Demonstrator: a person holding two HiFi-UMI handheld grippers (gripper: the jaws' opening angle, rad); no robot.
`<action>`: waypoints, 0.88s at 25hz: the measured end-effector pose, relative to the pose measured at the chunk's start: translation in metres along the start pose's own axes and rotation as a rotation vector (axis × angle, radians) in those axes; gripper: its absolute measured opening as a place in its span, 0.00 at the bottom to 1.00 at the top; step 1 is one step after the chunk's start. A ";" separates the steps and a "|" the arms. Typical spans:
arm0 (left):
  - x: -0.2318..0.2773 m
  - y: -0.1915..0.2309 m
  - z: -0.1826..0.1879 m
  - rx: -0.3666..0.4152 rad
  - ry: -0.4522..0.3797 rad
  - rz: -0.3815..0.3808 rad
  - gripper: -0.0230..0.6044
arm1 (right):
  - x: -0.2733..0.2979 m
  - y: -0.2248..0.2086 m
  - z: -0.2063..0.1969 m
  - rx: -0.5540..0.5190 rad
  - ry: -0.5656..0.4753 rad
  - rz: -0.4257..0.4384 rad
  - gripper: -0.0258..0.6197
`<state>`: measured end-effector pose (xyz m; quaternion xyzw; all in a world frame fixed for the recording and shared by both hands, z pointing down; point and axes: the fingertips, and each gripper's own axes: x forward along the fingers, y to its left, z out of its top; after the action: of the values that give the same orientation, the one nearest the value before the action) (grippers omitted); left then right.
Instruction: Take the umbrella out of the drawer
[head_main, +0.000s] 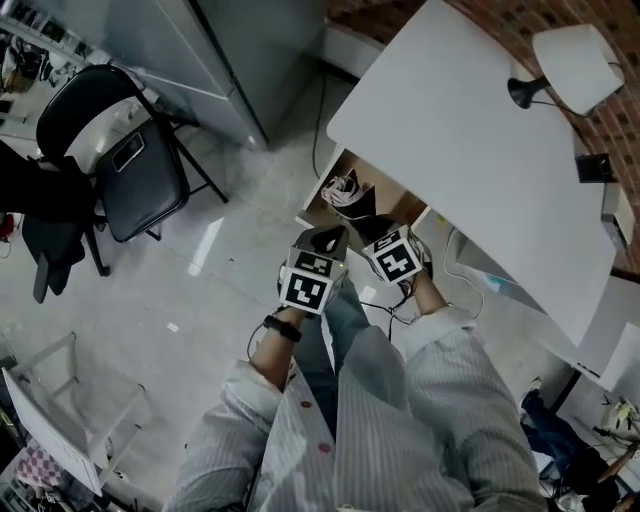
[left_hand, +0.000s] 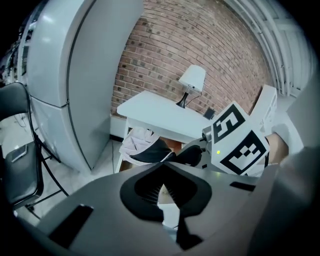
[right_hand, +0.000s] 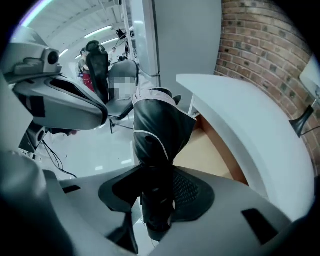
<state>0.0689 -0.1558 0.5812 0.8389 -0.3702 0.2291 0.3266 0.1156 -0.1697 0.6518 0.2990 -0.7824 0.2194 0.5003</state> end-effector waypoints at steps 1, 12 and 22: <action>-0.005 -0.003 0.005 -0.001 -0.009 0.003 0.05 | -0.009 0.004 0.005 0.008 -0.022 0.004 0.33; -0.069 -0.037 0.056 0.034 -0.105 0.019 0.05 | -0.114 0.033 0.050 0.073 -0.220 -0.001 0.33; -0.126 -0.059 0.126 0.132 -0.260 0.028 0.05 | -0.211 0.026 0.100 0.110 -0.455 -0.036 0.33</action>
<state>0.0540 -0.1568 0.3946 0.8760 -0.4052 0.1470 0.2166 0.1004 -0.1628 0.4173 0.3814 -0.8564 0.1799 0.2980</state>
